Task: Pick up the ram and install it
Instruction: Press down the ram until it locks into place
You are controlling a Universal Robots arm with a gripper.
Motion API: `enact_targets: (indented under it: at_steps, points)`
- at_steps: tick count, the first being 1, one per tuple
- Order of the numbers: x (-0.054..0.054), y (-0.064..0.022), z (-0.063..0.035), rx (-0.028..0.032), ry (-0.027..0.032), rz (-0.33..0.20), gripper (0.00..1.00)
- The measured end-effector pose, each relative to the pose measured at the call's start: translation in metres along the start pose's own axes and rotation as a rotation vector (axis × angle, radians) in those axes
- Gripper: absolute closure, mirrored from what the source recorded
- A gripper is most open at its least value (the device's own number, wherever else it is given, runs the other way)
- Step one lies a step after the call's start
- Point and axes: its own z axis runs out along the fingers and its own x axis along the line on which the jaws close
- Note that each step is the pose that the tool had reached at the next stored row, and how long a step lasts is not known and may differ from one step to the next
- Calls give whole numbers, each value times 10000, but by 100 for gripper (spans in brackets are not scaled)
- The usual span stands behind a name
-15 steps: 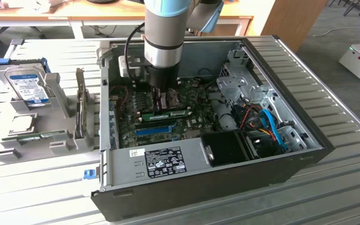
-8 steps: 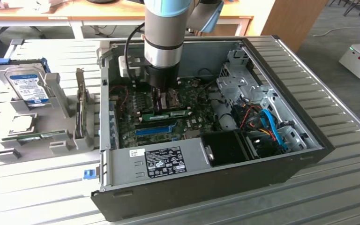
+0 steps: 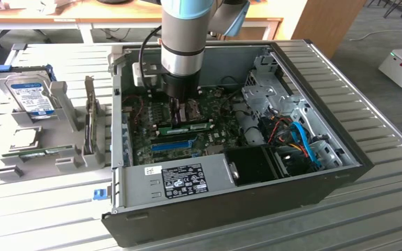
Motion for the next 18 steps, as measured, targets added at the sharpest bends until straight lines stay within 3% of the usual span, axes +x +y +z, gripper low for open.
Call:
enact_targets:
  at_steps: [6,18]
  points:
    - [-3,-2,-18,10,-3,-2,89]
    - [-3,7,-233,-14,21,0,89]
